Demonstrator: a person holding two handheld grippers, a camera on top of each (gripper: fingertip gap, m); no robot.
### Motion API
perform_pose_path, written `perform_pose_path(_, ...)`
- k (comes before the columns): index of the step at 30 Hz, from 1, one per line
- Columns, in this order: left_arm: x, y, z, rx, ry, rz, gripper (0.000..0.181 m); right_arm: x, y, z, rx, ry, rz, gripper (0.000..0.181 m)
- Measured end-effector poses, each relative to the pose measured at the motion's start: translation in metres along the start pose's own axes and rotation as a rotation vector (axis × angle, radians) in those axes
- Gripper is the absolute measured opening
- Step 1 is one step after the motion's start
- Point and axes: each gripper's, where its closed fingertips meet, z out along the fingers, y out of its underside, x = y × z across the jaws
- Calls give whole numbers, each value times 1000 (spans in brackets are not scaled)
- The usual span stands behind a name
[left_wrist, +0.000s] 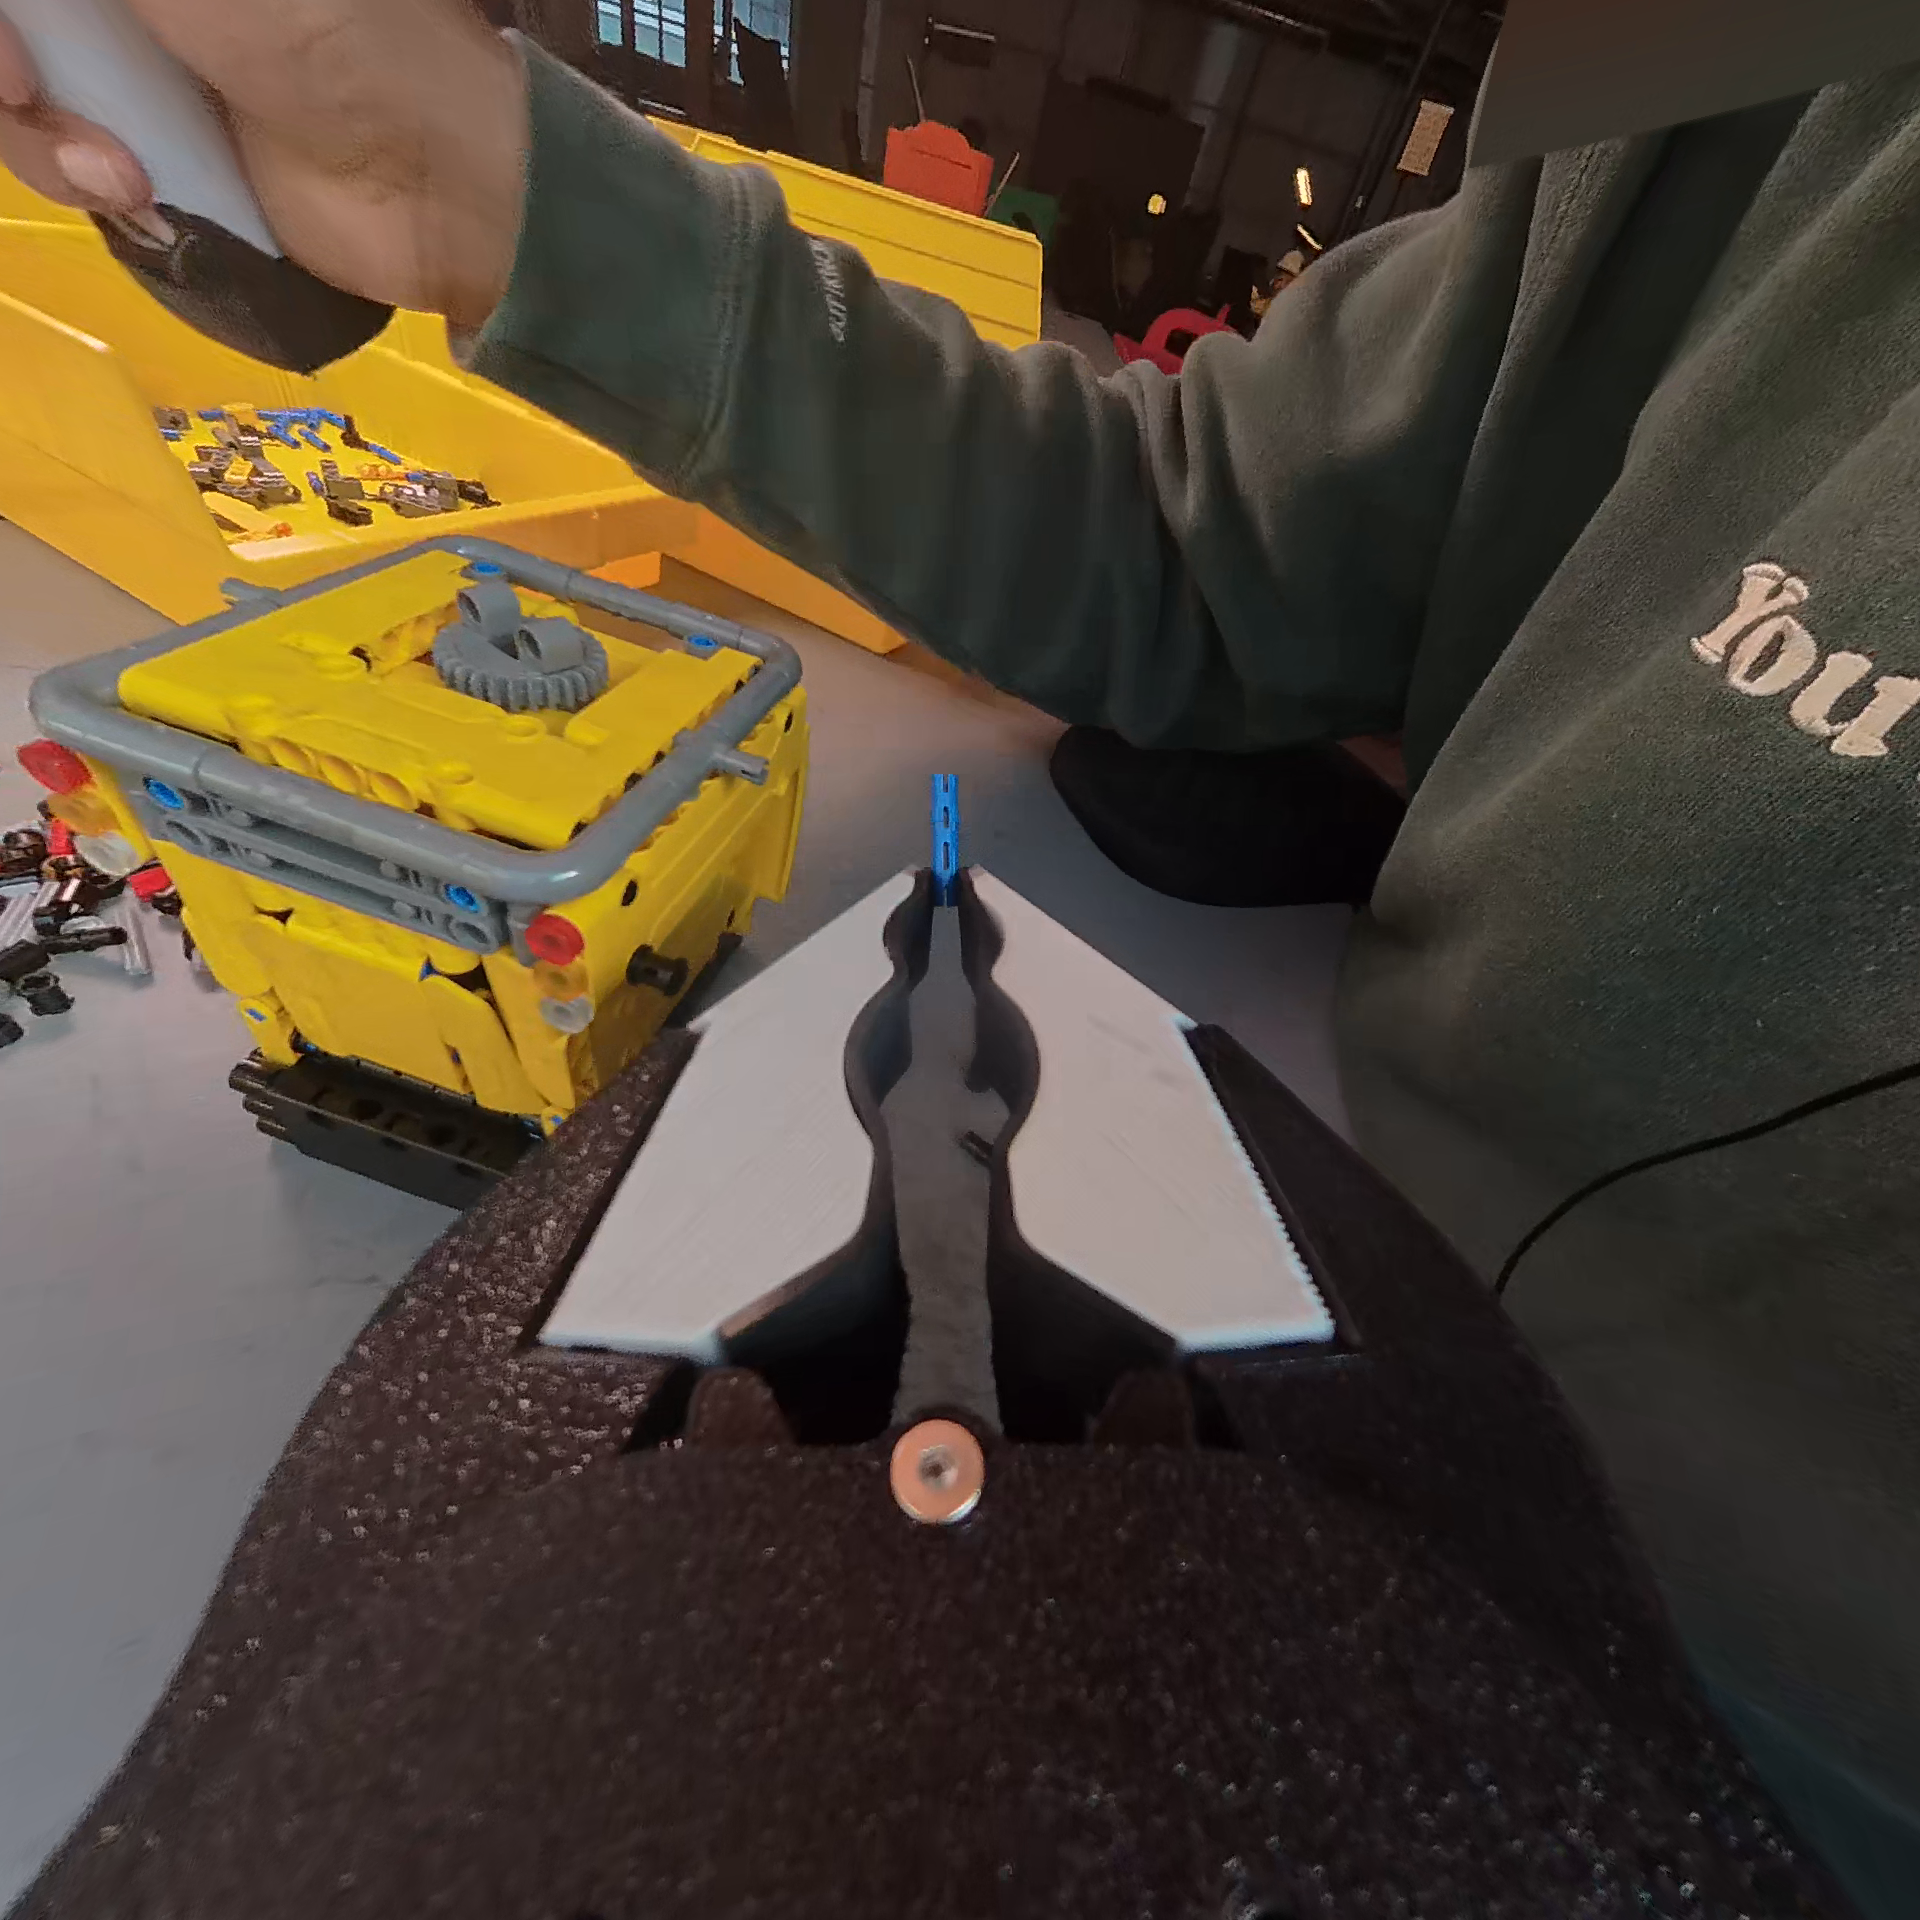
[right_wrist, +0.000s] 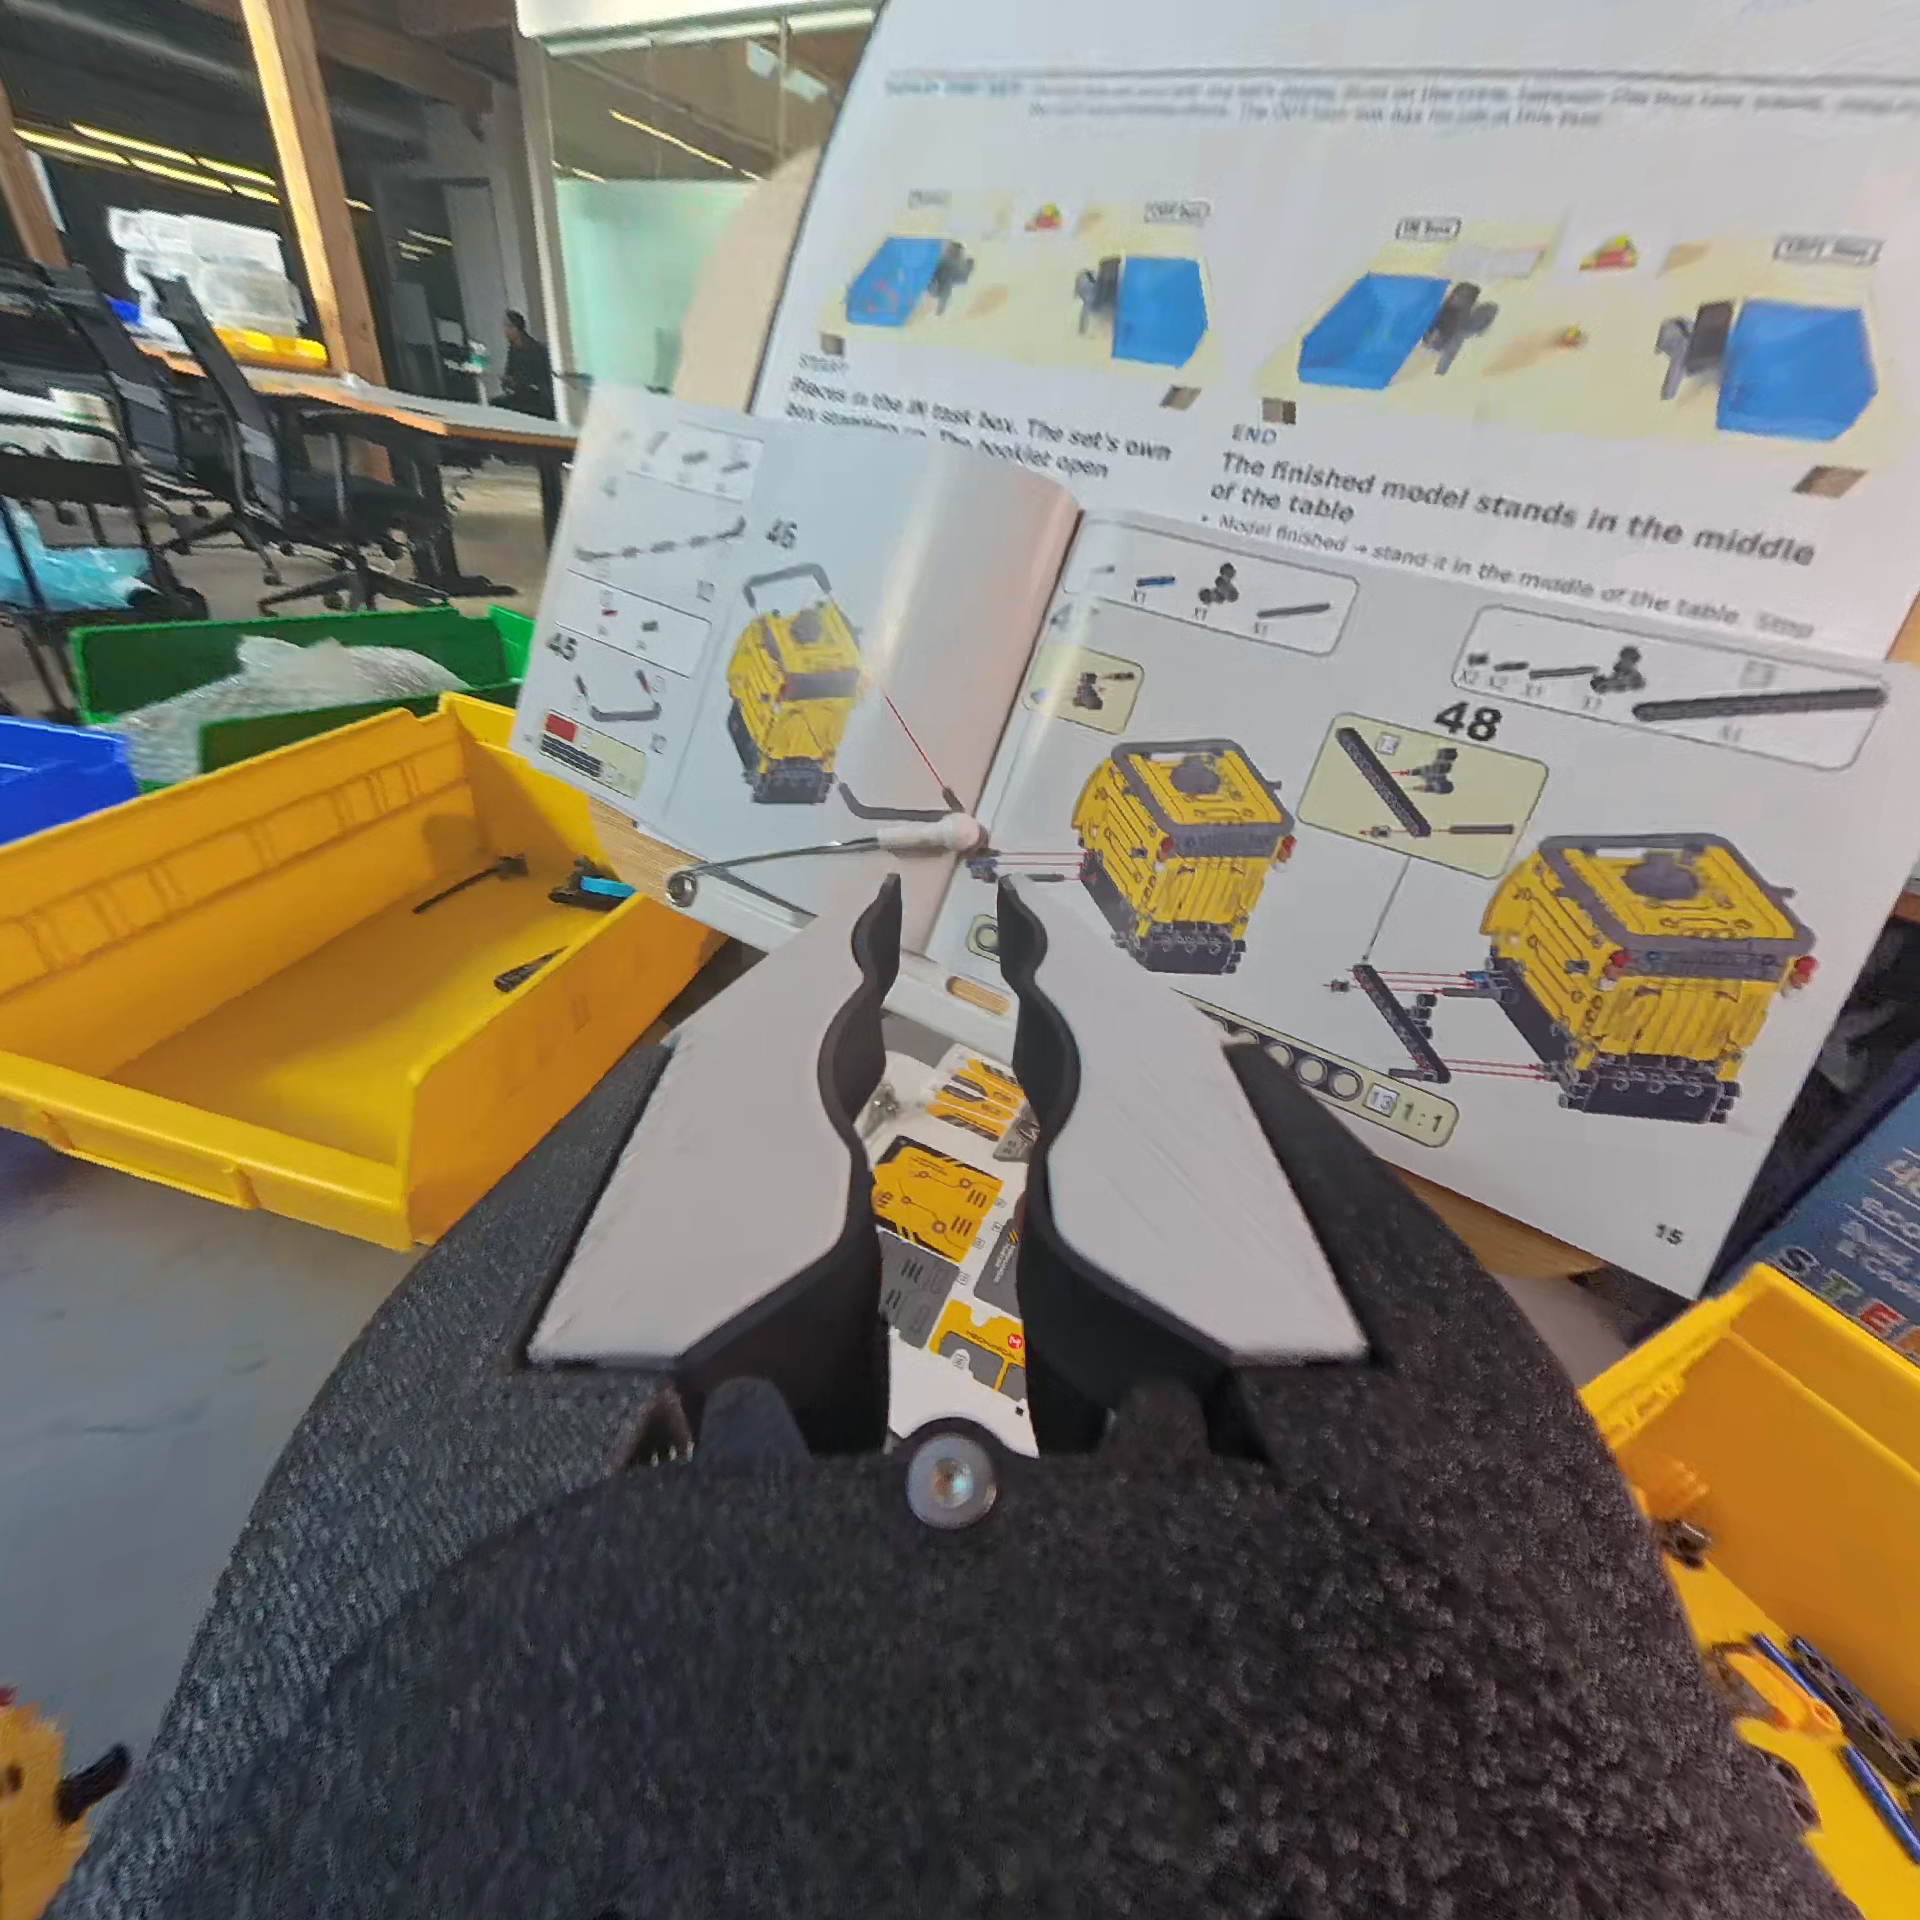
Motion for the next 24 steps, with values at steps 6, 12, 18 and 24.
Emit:
perform_pose_path(6, -2, -5, -2, 26, -28, 23, 3, -82, -37, -85, 117, -385, -111, 17)
perform_pose_path(12, -15, 11, -5, -105, -95, 77, 4, -165, 21, -186, -109, -764, -186, 17)
perform_pose_path(18, -17, 69, -1, -448, -106, 181, 3, -225, 128, -269, -516, -1007, -314, 17)
perform_pose_path(24, -16, 89, 4, -567, -124, 247, 8, -243, 164, -275, -610, -1003, -318, 16)
